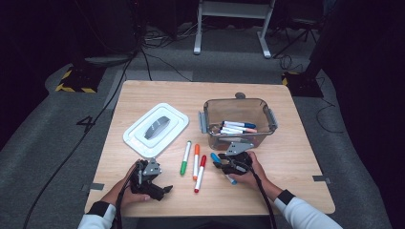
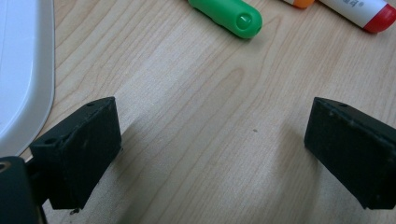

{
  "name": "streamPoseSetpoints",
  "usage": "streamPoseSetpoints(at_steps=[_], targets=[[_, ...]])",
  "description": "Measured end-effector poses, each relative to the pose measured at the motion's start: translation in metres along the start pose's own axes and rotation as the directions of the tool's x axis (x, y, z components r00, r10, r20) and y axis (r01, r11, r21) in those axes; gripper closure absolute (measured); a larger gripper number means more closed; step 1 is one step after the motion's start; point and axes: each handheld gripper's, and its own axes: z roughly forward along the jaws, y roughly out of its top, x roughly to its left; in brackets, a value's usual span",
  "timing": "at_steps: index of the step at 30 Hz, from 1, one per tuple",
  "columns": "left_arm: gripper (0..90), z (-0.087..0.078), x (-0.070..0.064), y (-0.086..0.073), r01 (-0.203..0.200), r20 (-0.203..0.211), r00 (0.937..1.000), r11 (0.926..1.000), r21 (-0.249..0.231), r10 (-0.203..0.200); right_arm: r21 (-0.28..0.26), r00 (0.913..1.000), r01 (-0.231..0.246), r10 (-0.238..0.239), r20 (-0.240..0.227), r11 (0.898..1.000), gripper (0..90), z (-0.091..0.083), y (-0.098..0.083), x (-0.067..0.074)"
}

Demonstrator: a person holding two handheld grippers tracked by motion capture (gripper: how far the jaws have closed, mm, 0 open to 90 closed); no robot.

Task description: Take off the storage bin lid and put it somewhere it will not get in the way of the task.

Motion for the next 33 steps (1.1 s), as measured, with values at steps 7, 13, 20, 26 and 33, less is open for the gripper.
streamPoseSetpoints(at_steps=[7, 13, 20, 26, 33], targets=[[4.1, 0.000, 0.000, 0.000, 0.001, -0.001, 1.0000, 1.0000, 0.000, -0.001, 0.019, 0.9997, 0.019, -0.019, -0.016, 1.000, 73.6, -0.008, -0.004, -0.008], [4.1, 0.000, 0.000, 0.000, 0.001, -0.001, 1.0000, 1.0000, 0.000, -0.001, 0.031, 0.9992, 0.027, -0.026, -0.032, 0.999, 74.4, -0.013, -0.007, -0.012], [4.2, 0.000, 0.000, 0.000, 0.001, -0.001, 1.0000, 1.0000, 0.000, -0.001, 0.029, 0.9982, 0.034, -0.032, -0.049, 0.999, 74.6, -0.023, -0.013, -0.018], [4.1, 0.000, 0.000, 0.000, 0.001, -0.002, 1.0000, 1.0000, 0.000, -0.001, 0.035, 0.9958, 0.042, -0.039, -0.083, 0.999, 74.6, -0.029, -0.015, -0.018], [4.1, 0.000, 0.000, 0.000, 0.002, -0.002, 1.0000, 1.0000, 0.000, -0.002, 0.053, 0.9924, 0.081, -0.075, -0.098, 0.995, 74.6, -0.021, -0.009, -0.009]])
